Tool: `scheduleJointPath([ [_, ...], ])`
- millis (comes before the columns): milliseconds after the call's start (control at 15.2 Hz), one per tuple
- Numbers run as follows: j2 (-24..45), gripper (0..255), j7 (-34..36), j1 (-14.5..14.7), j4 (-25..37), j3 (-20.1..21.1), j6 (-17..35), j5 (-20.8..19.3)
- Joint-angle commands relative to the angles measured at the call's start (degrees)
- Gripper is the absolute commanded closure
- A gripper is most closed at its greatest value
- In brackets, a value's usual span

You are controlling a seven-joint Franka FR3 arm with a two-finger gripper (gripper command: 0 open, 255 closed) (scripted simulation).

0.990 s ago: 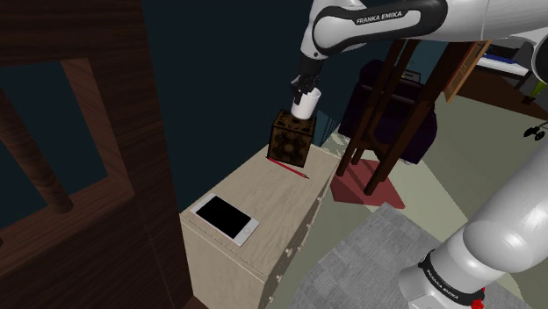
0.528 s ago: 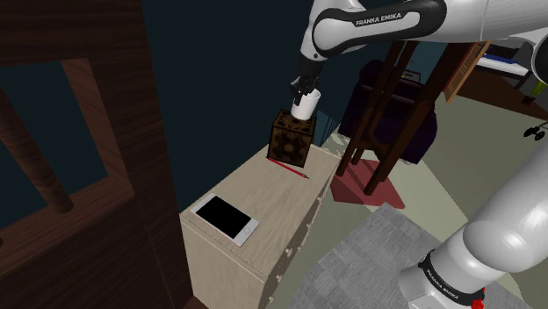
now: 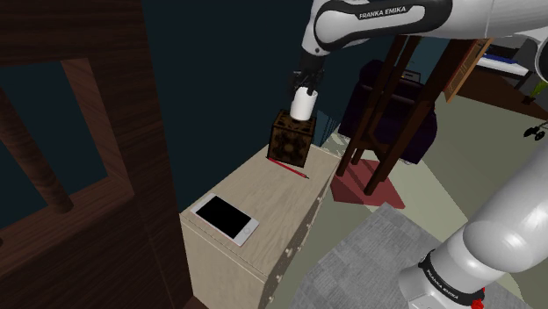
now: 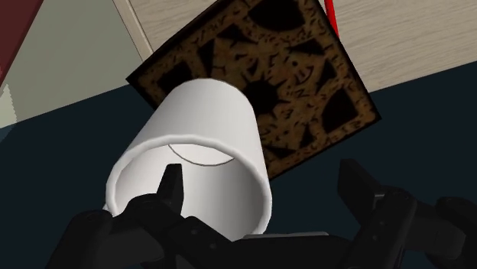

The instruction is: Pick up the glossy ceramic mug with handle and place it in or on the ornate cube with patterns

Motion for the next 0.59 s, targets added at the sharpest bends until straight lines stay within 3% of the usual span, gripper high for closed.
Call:
scheduleJointPath([
  [0, -1.0, 0, -0.3, 0.0, 2.3, 0.1, -3.2, 0.4],
  [528, -1.3, 0, -0.4, 0.1, 3.4, 0.1, -4.7, 0.5],
])
